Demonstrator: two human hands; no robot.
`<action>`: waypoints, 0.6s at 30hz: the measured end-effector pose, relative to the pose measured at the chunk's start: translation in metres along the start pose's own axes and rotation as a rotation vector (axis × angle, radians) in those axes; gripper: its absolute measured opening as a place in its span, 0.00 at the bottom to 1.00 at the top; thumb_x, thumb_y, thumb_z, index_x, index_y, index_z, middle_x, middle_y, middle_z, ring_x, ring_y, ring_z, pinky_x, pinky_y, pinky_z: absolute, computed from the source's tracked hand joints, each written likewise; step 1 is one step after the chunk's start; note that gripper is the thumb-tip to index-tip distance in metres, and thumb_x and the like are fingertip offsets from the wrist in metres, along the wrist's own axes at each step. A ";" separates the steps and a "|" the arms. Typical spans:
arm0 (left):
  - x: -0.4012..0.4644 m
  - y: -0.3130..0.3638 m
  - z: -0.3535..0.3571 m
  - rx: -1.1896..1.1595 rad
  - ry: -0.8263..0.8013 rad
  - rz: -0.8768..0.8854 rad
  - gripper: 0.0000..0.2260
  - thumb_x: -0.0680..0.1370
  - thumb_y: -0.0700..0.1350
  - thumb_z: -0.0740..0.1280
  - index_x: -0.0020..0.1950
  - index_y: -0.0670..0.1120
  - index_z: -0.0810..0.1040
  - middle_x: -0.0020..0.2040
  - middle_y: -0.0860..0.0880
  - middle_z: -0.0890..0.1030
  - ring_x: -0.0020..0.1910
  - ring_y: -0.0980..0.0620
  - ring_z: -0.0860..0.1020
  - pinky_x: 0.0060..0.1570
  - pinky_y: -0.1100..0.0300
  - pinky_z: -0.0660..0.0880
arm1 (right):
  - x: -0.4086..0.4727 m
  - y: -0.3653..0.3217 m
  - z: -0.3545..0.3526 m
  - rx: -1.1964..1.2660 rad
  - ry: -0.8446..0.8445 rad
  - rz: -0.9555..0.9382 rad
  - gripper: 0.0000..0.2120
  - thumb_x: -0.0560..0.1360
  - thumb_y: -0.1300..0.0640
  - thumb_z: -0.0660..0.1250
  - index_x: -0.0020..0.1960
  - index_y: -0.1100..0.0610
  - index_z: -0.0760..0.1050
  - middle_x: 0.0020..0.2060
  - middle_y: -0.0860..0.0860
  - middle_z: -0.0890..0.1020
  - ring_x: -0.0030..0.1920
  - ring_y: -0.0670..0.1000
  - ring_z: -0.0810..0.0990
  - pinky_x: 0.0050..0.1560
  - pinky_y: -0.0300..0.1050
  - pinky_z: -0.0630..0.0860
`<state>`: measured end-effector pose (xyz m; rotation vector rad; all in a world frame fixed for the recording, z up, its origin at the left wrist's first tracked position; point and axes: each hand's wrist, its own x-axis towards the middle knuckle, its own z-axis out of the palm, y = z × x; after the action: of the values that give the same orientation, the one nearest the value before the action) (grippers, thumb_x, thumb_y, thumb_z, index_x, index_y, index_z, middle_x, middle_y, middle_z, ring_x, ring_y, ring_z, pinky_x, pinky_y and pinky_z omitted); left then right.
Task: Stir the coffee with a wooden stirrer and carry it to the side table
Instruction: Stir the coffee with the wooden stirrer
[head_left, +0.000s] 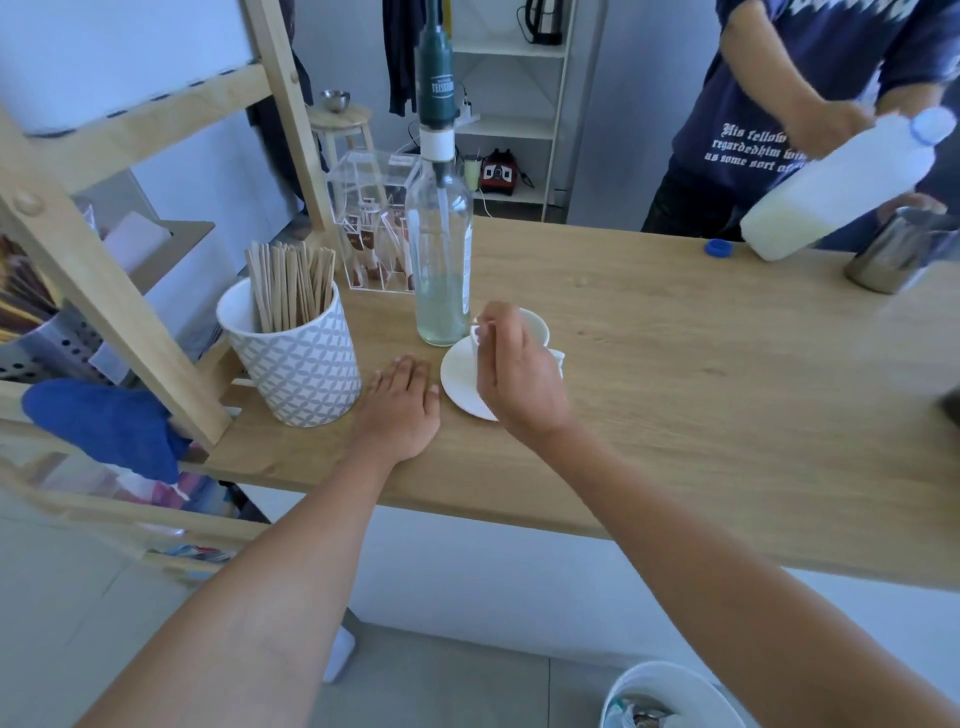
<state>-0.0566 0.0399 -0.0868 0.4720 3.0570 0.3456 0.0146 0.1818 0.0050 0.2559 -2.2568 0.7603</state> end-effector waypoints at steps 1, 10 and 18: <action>0.000 0.001 -0.001 0.002 -0.016 -0.007 0.24 0.83 0.51 0.45 0.78 0.45 0.53 0.80 0.47 0.53 0.78 0.50 0.49 0.77 0.50 0.45 | 0.008 -0.003 -0.008 0.082 0.050 0.092 0.07 0.77 0.66 0.55 0.49 0.67 0.71 0.40 0.60 0.79 0.36 0.60 0.77 0.33 0.48 0.70; 0.000 0.002 -0.003 -0.003 -0.039 -0.013 0.25 0.83 0.51 0.44 0.79 0.45 0.52 0.80 0.47 0.51 0.79 0.50 0.48 0.77 0.52 0.44 | 0.057 0.024 -0.037 0.007 0.015 0.356 0.09 0.81 0.61 0.48 0.51 0.62 0.67 0.34 0.56 0.73 0.33 0.56 0.71 0.32 0.45 0.63; -0.001 0.001 -0.003 -0.012 -0.043 -0.015 0.25 0.83 0.51 0.44 0.79 0.45 0.52 0.80 0.47 0.51 0.79 0.50 0.47 0.77 0.52 0.43 | 0.067 0.032 -0.019 -0.171 -0.186 0.474 0.09 0.80 0.63 0.48 0.55 0.62 0.66 0.37 0.56 0.74 0.36 0.57 0.72 0.35 0.47 0.66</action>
<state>-0.0557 0.0403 -0.0832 0.4501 3.0134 0.3481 -0.0350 0.2212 0.0479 -0.3140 -2.5792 0.7986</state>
